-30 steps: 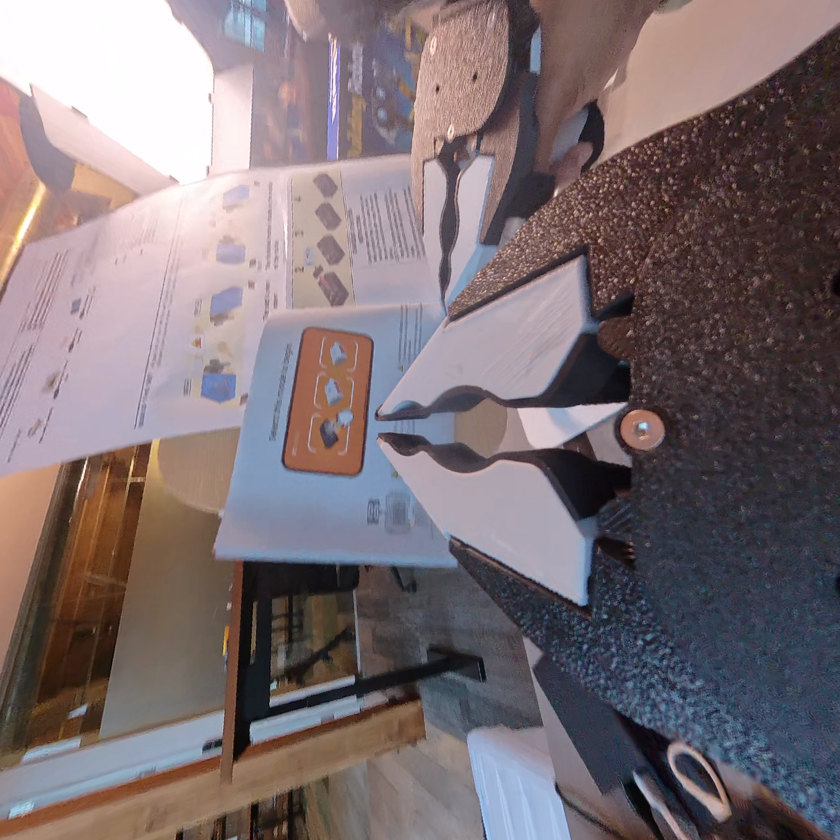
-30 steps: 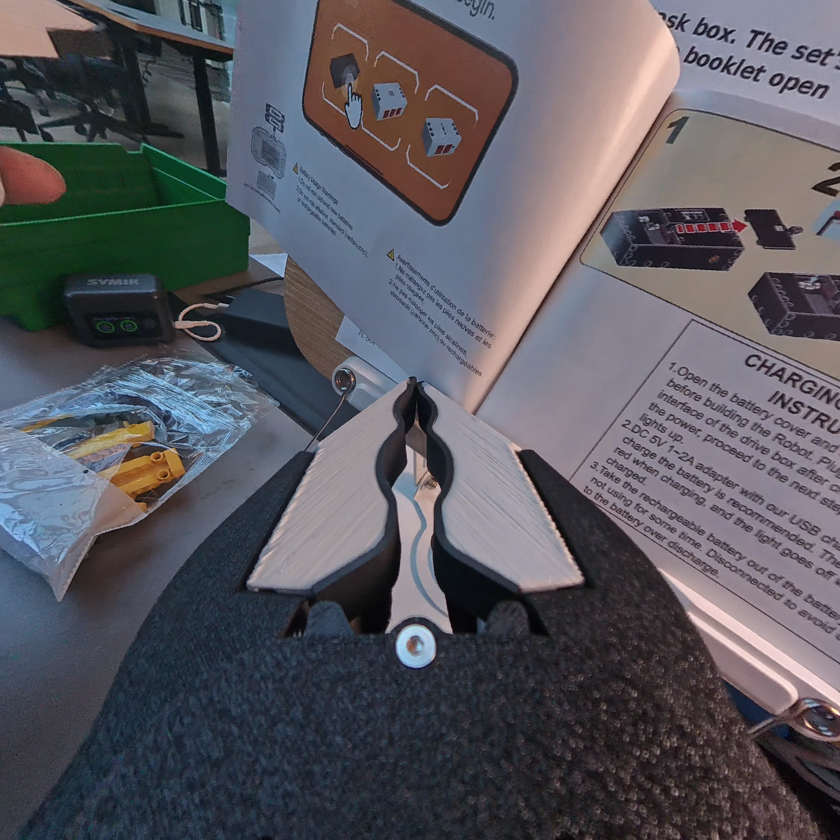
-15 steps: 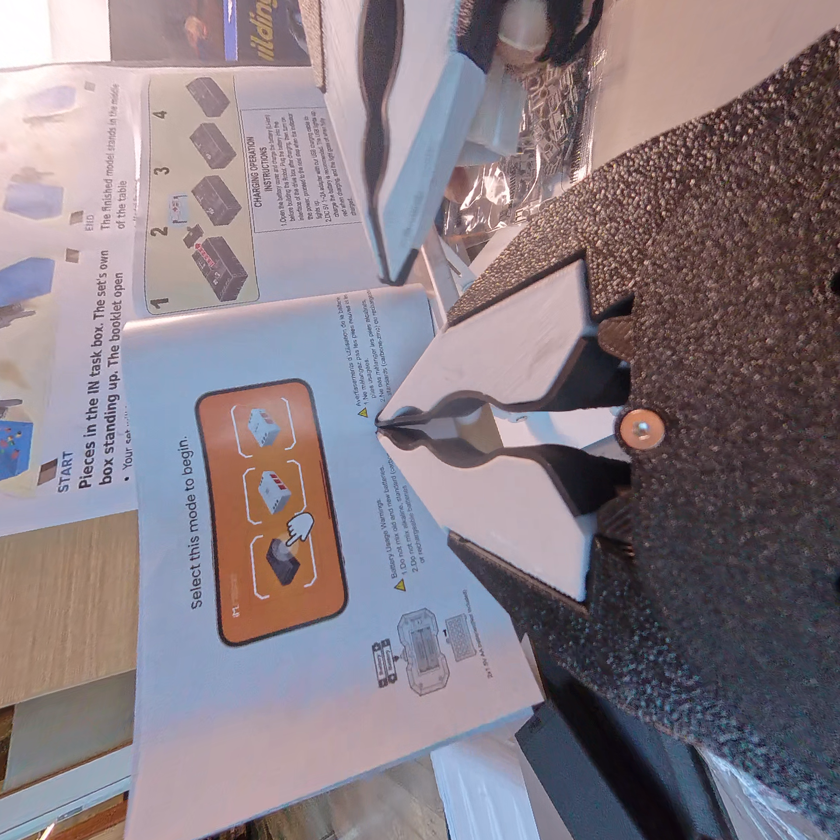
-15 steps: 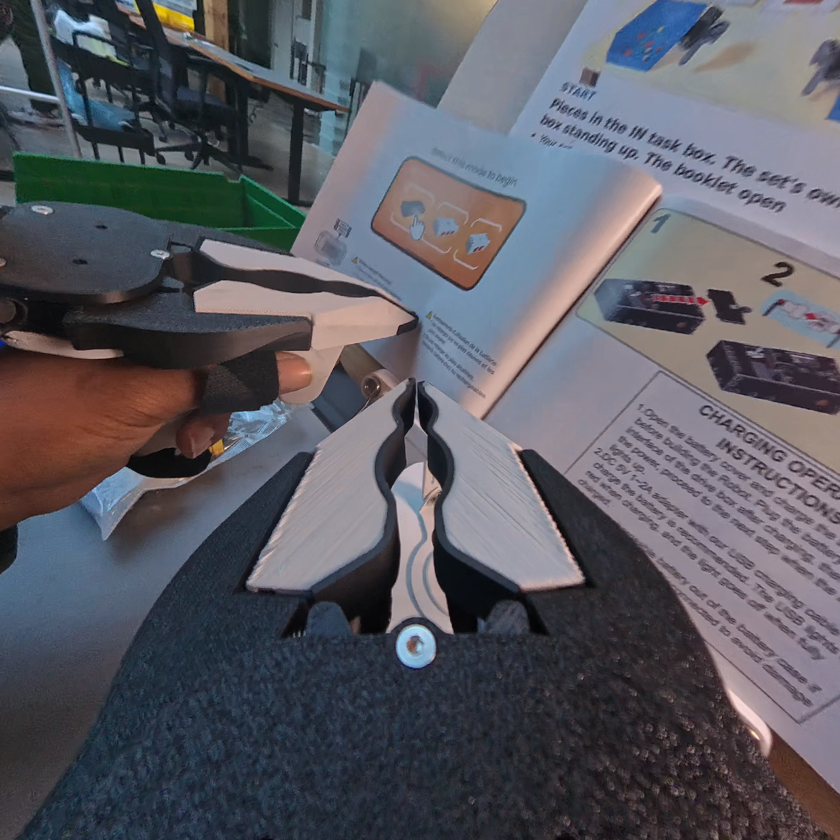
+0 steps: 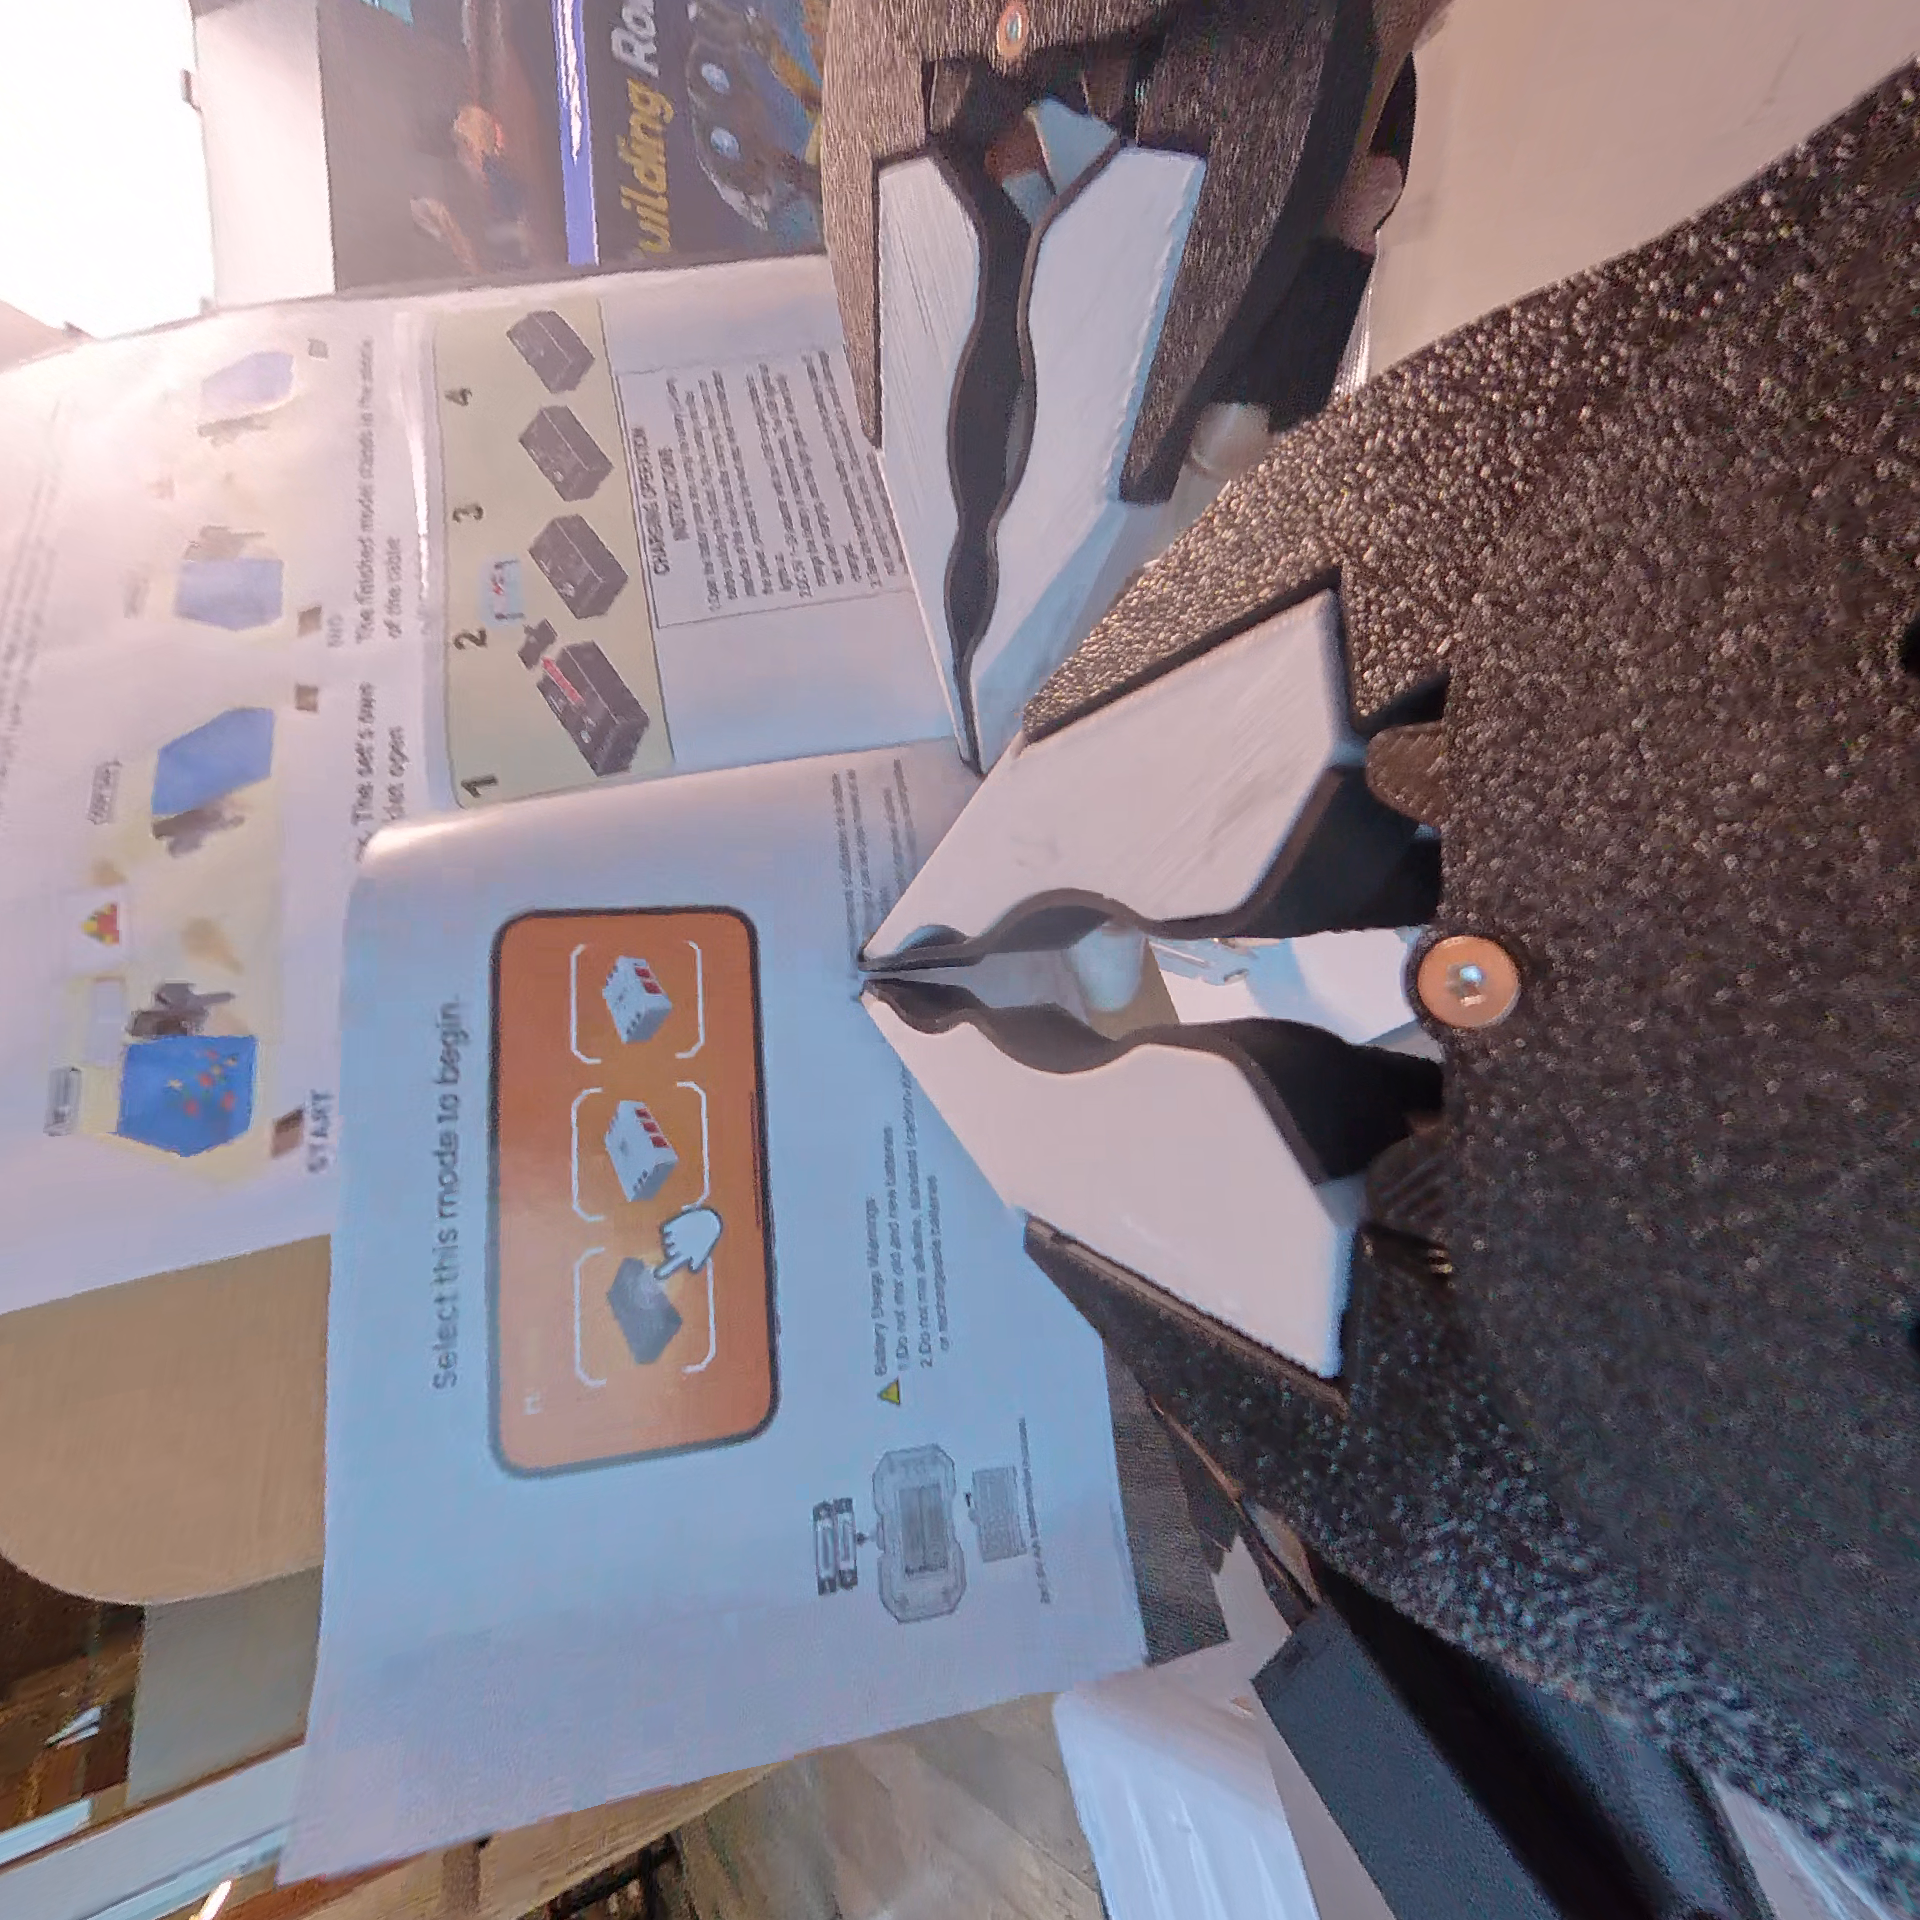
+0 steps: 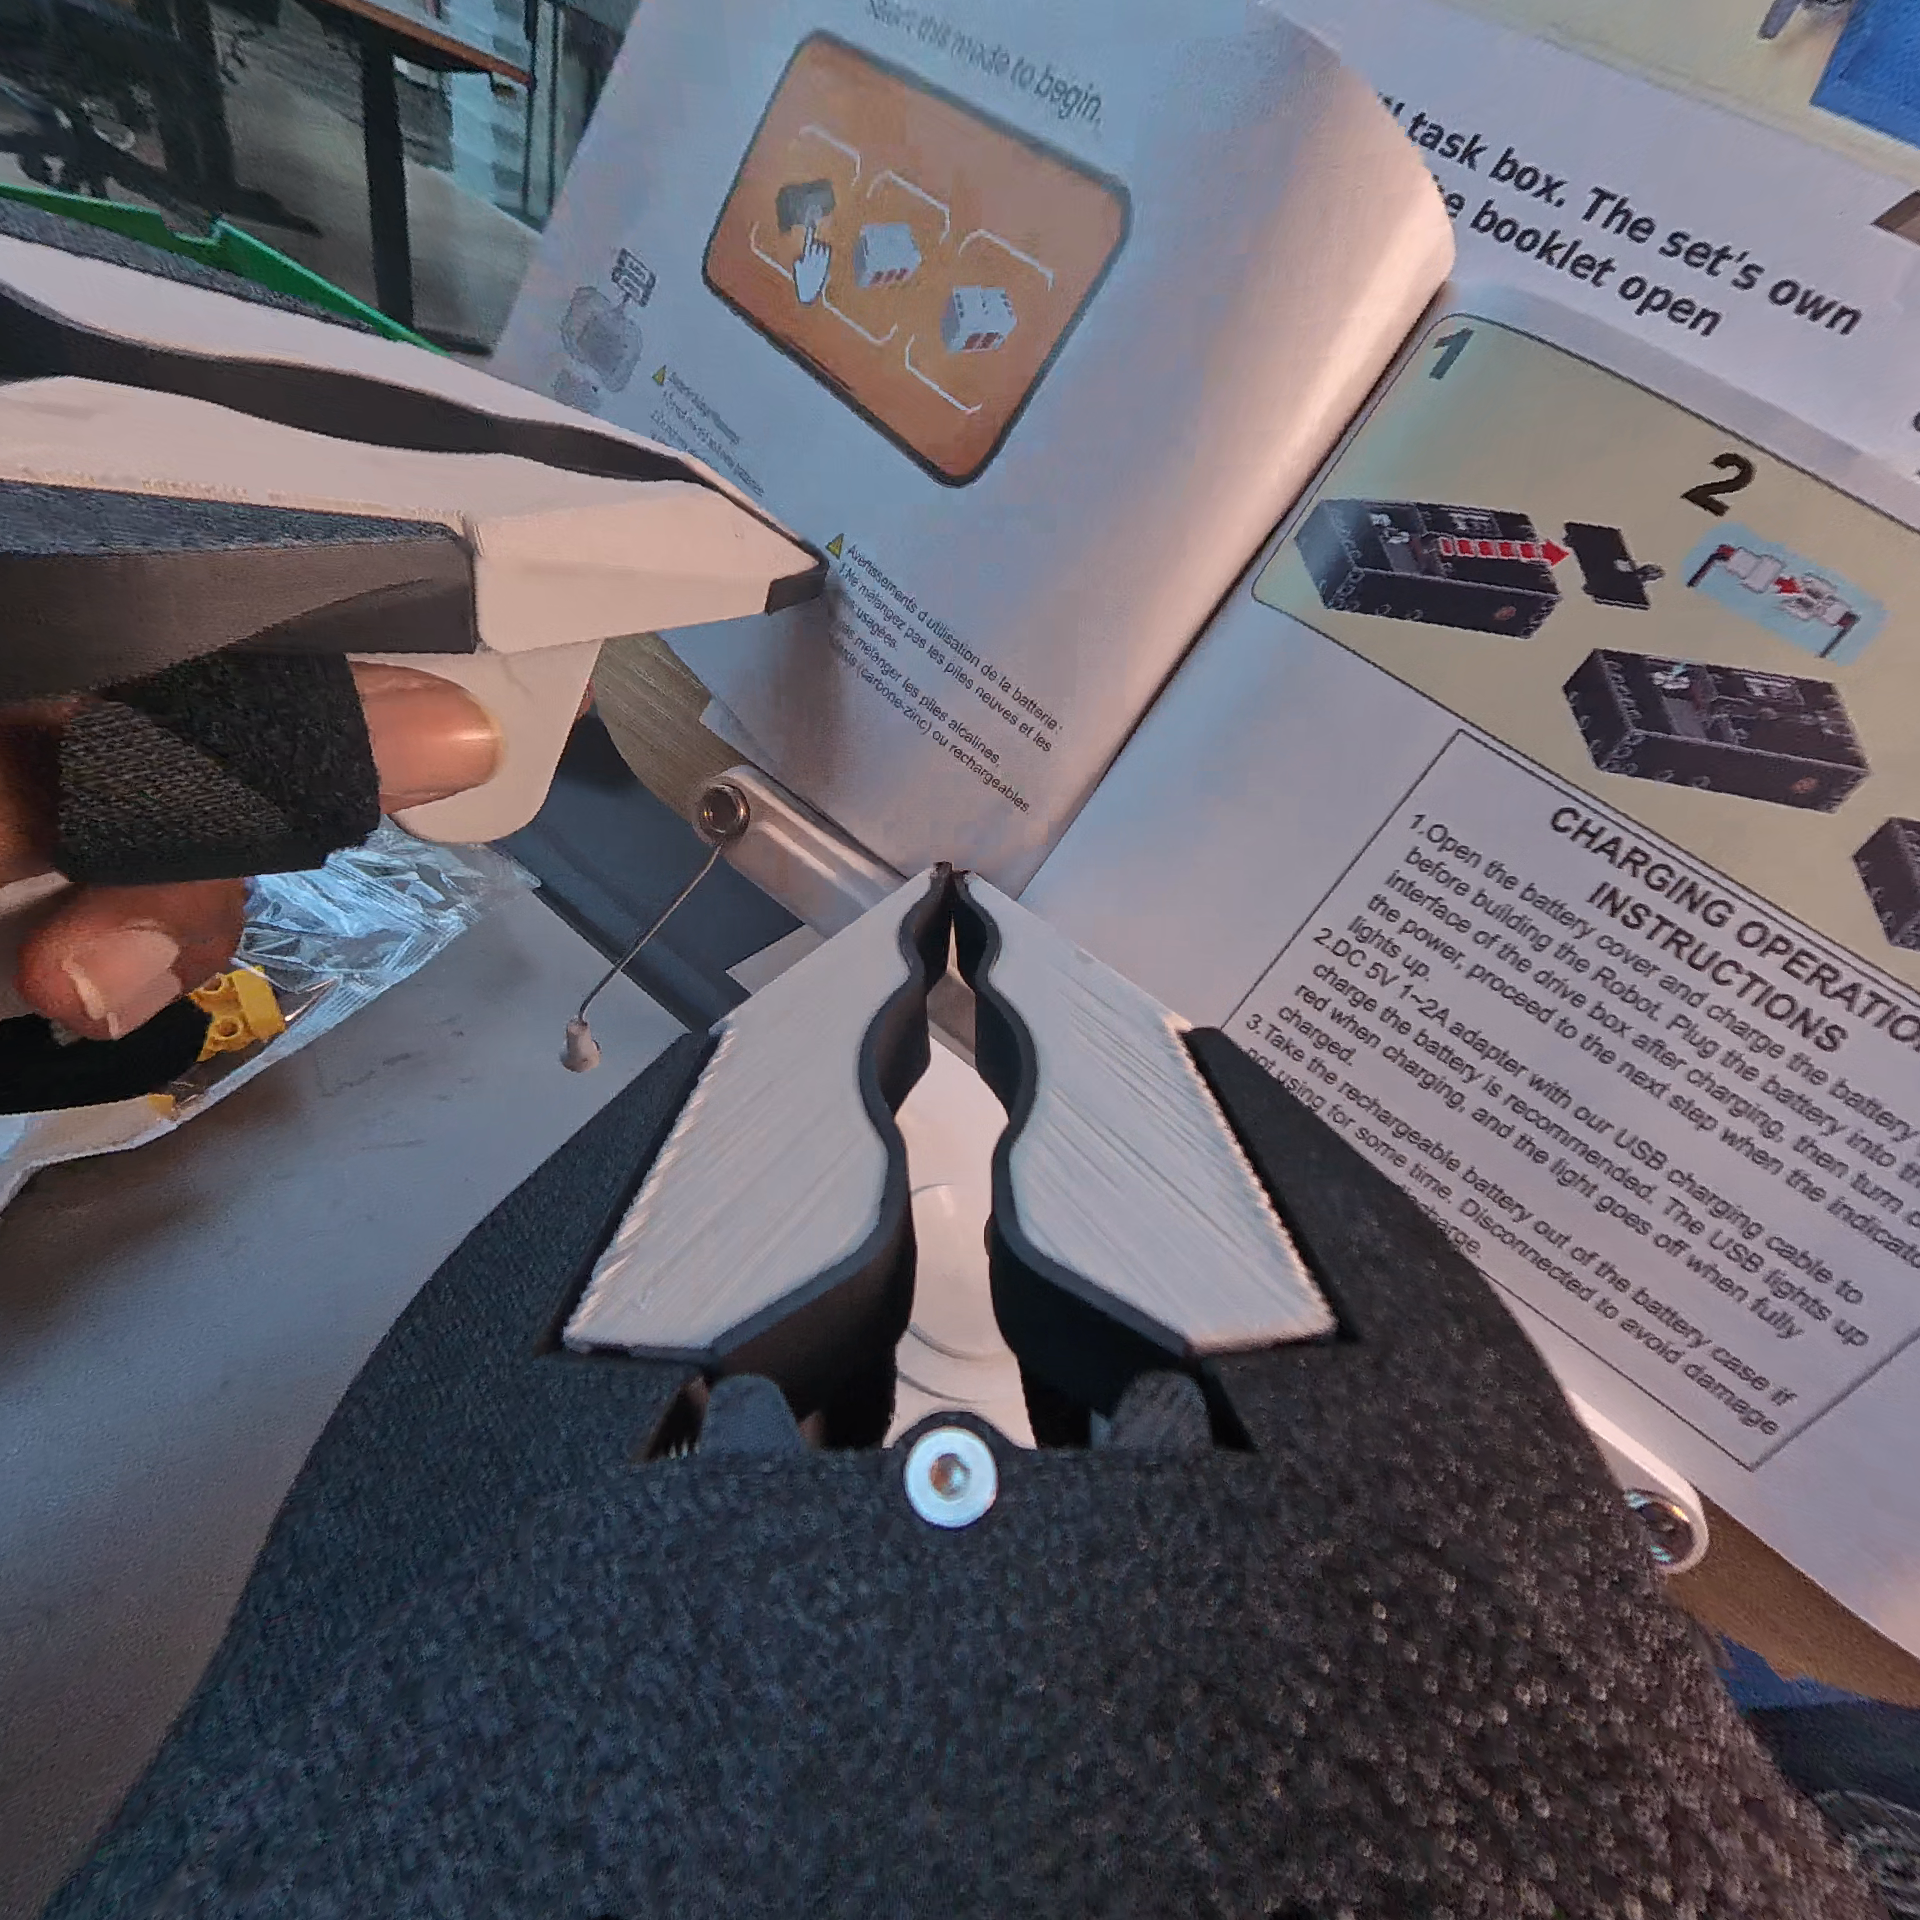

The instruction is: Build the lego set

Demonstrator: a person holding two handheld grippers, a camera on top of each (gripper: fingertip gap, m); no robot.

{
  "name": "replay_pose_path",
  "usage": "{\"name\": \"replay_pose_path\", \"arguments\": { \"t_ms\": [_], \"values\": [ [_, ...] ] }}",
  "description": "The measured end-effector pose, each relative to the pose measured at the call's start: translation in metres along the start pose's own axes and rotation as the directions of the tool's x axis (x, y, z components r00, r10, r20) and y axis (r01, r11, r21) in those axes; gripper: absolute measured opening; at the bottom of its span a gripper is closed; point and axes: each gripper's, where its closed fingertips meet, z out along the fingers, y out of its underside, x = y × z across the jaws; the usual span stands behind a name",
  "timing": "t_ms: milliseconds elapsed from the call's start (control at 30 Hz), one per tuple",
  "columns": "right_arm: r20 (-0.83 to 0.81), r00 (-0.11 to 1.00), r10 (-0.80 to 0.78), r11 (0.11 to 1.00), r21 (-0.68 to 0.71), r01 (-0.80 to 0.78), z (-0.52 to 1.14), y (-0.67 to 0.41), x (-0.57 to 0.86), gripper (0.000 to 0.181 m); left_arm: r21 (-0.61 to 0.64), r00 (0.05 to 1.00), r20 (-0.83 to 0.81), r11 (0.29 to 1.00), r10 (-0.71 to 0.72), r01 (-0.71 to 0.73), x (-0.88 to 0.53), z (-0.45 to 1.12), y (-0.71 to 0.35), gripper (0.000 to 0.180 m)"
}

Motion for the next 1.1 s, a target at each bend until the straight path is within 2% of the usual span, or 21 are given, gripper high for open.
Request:
{"name": "replay_pose_path", "arguments": {
  "t_ms": [167, 267, 433, 633, 767, 933, 1100],
  "values": [
    [0.026, 0.999, 0.045, 0.999, 0.000, -0.045, -0.001, 0.001, 0.000, 0.000, -0.009, 0.995, -0.094, 0.999, 0.031, -0.032, 0.032, 0.004, 0.001, 0.002],
    [0.035, 0.998, 0.047, 0.999, -0.007, -0.046, -0.001, 0.001, -0.001, 0.000, -0.071, 0.997, -0.073, 0.997, 0.023, -0.028, 0.030, 0.011, 0.019, 0.000],
    [0.081, 0.995, 0.064, 0.998, -0.021, -0.062, -0.005, 0.000, -0.003, 0.000, -0.073, 0.998, -0.065, 0.997, -0.019, 0.014, 0.027, 0.013, 0.025, 0.000],
    [0.043, 0.994, 0.099, 0.983, 0.150, -0.105, -0.018, -0.030, 0.013, 0.003, -0.080, 0.998, -0.048, 0.996, -0.032, 0.028, 0.028, 0.014, 0.027, 0.000],
    [-0.051, 0.990, 0.129, 0.970, 0.212, -0.116, -0.023, -0.035, 0.030, 0.009, -0.077, 1.000, -0.023, 0.997, -0.021, 0.019, 0.028, 0.014, 0.028, 0.000],
    [-0.104, 0.977, 0.188, 0.970, 0.175, -0.168, -0.023, -0.023, 0.047, 0.012, -0.048, 1.000, 0.021, 0.999, 0.023, -0.021, 0.028, 0.015, 0.028, 0.000],
    [-0.109, 0.979, 0.173, 0.979, 0.133, -0.158, -0.022, -0.018, 0.046, 0.008, -0.030, 0.998, 0.046, 0.999, 0.045, -0.044, 0.027, 0.015, 0.028, 0.000]
  ]
}}
